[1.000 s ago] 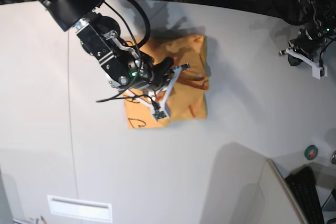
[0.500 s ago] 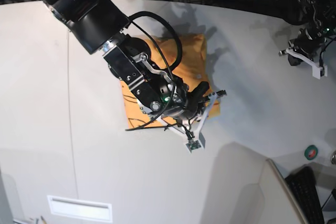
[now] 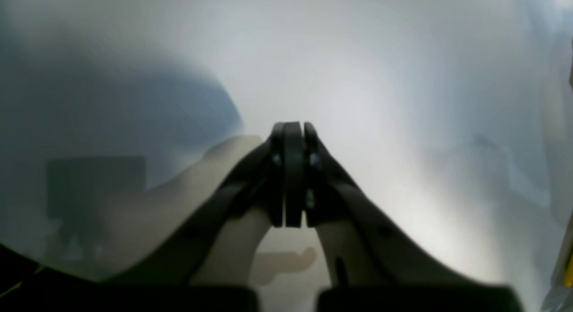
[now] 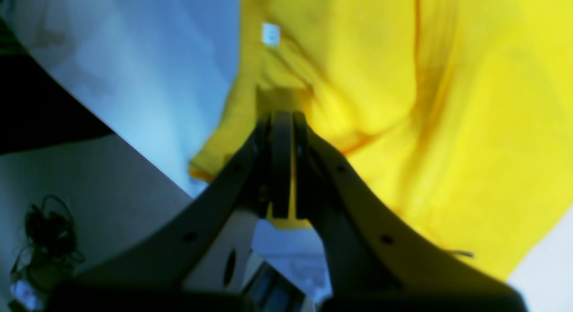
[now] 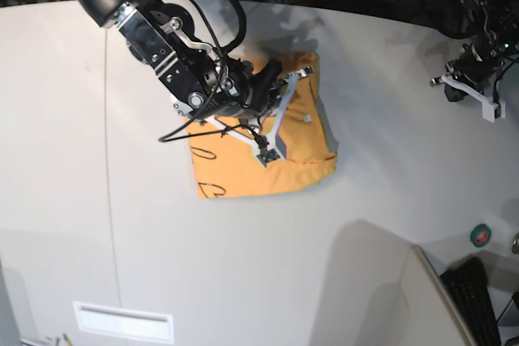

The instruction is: Layout the t-shirt on the table in an organized manner, then fold the t-shirt properly

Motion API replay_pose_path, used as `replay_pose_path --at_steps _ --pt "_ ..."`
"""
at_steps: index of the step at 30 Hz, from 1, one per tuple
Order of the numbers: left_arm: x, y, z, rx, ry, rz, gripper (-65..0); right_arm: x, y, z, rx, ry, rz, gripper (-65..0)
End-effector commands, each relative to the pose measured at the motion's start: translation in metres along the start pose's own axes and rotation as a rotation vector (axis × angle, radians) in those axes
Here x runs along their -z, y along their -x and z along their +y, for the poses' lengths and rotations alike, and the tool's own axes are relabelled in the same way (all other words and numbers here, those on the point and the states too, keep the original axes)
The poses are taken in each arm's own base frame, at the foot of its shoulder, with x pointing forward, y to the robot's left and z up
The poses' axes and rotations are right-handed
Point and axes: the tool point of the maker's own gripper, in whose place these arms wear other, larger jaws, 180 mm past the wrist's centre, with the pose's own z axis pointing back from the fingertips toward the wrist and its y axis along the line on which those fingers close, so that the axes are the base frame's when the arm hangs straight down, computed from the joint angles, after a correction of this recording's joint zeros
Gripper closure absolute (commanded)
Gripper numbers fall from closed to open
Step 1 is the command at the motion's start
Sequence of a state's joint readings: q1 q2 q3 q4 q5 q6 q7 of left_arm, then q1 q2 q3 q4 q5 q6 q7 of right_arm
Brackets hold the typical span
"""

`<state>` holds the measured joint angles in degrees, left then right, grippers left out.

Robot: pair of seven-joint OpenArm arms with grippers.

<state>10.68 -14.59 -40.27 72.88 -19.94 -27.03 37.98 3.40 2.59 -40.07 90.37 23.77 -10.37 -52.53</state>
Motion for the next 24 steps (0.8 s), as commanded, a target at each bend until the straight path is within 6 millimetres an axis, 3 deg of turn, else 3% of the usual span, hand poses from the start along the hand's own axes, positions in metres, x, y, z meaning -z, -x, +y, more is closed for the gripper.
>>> replay_pose_path --at_steps 1,5,9,12,18,24 --pt "-0.003 -0.021 0.002 0.02 -0.001 -0.055 0.0 -0.003 -0.01 0.006 0.006 -0.021 -0.033 0.0" --pt "0.001 -0.018 -0.008 0.037 0.021 -0.039 0.0 0.005 0.001 0.009 0.018 -0.025 -0.021 0.0" --pt "0.005 -0.014 -0.019 0.055 0.046 -0.025 0.0 0.023 0.023 0.029 -0.051 -0.049 0.026 0.0" --pt "0.006 -0.014 -0.021 0.054 0.049 -0.025 0.0 0.03 0.027 0.044 -0.069 -0.069 0.042 0.0" --pt "0.008 -0.008 -0.031 0.031 0.07 -0.022 0.0 0.033 0.024 0.053 -0.141 -0.077 0.051 0.0" --pt "0.015 -0.008 -0.079 0.116 0.168 -0.011 0.0 0.029 0.017 0.064 -0.208 -0.095 0.034 0.0"
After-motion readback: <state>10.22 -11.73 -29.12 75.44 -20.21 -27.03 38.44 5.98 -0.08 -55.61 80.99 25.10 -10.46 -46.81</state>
